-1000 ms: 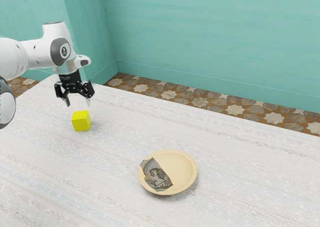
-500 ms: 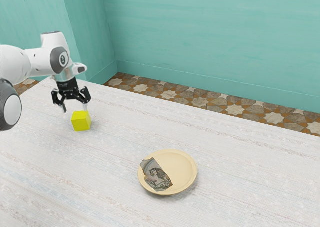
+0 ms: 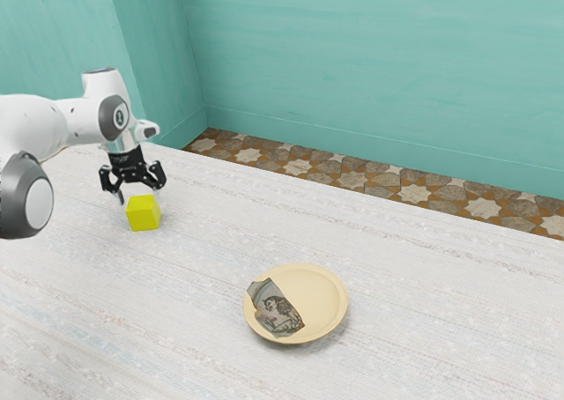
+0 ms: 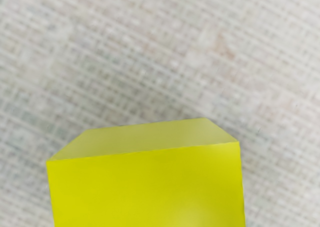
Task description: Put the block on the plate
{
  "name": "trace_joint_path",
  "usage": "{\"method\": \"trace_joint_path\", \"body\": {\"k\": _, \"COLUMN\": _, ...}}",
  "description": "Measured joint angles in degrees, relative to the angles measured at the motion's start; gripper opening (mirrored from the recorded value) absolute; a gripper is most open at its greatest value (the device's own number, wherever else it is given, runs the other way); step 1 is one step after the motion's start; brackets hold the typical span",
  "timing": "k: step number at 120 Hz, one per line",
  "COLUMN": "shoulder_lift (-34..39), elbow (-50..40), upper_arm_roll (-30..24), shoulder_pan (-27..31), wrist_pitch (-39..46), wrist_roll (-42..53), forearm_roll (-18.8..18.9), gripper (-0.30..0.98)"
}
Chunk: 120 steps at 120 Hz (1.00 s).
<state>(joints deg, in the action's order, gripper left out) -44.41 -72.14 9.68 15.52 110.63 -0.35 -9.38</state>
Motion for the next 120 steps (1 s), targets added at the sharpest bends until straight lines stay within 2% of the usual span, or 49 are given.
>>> {"method": "trace_joint_path", "body": {"k": 75, "shoulder_lift": -5.0, "elbow": 4.3, "upper_arm_roll": -1.8, "shoulder_pan": 1.8, "wrist_pitch": 0.6, "wrist_roll": -1.2, "forearm_roll": 0.2, "gripper": 0.68}}
{"method": "trace_joint_path", "body": {"k": 108, "shoulder_lift": -5.2, "elbow": 4.4, "upper_arm_roll": -1.9, "shoulder_pan": 2.1, "wrist_pitch": 0.7, "wrist_roll": -1.5, "forearm_roll": 0.4, "gripper": 0.48}}
{"method": "trace_joint_path", "body": {"k": 120, "shoulder_lift": -5.2, "elbow": 4.4, "upper_arm_roll": -1.9, "shoulder_pan": 2.1, "wrist_pitch": 0.7, "wrist_roll": -1.5, "forearm_roll": 0.4, "gripper": 0.44}}
